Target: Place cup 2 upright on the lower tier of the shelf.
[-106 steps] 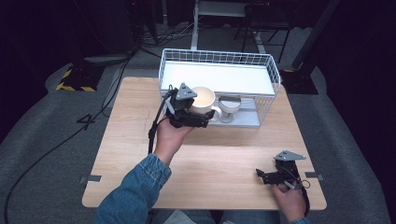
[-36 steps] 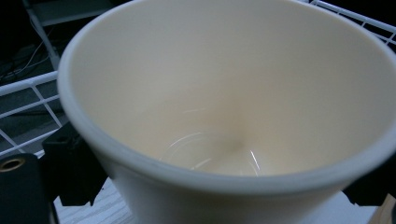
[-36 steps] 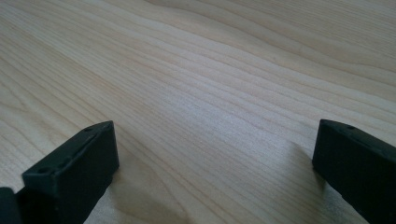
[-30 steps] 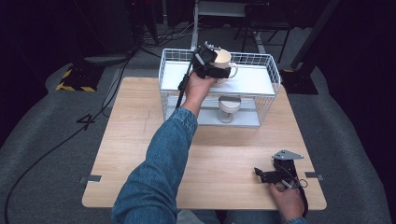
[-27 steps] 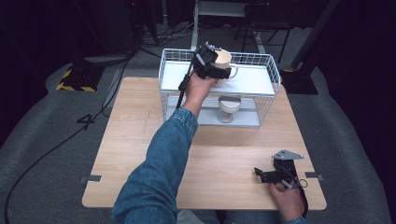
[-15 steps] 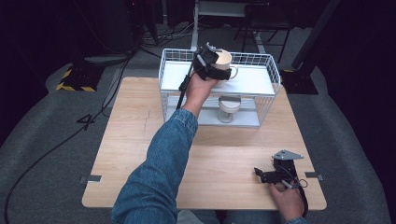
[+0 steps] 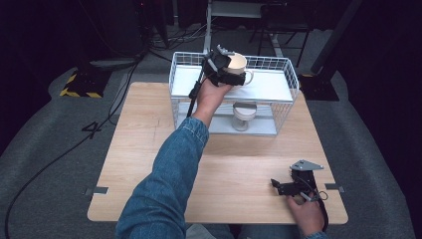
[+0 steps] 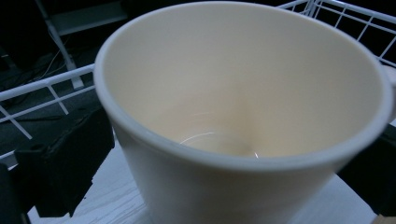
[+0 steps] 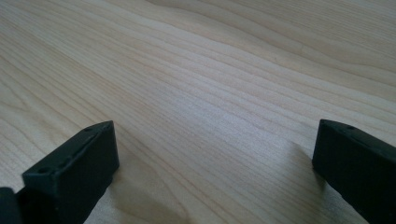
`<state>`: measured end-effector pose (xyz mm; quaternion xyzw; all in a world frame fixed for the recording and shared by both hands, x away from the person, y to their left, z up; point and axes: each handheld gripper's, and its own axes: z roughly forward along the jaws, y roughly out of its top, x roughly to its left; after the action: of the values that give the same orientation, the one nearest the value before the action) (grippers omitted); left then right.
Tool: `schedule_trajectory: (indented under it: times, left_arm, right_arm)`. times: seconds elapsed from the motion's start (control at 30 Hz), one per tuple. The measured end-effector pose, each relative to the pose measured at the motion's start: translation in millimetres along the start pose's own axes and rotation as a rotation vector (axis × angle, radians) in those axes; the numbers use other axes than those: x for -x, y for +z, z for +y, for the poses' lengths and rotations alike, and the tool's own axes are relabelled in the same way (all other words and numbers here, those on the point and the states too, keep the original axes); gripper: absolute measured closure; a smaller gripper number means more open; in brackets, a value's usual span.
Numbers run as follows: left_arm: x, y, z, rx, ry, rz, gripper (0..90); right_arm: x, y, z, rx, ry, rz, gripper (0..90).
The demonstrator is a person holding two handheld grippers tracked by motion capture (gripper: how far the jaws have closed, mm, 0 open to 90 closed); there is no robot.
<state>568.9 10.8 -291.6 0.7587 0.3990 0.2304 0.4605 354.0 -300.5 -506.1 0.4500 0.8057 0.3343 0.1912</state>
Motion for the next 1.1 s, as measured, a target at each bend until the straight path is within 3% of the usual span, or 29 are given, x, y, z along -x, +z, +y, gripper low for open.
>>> schedule_trajectory:
  times: [0.3, 0.8, 1.1]
  left_arm:
    - [4.4, -28.6, -2.3, 0.032, 0.018, -0.018, 0.1]
    - [13.3, -91.2, -23.5, 0.083, 0.037, -0.035, 0.1]
    - [16.5, -122.5, -42.0, 0.097, 0.034, -0.045, 0.2]
  right_arm:
    - [-0.1, 0.3, 0.2, 0.001, 0.000, 0.001, 0.4]
    - [0.3, 0.4, 0.4, -0.001, -0.003, 0.001, 0.3]
    - [11.6, 2.0, 2.1, -0.003, -0.063, 0.068, 0.2]
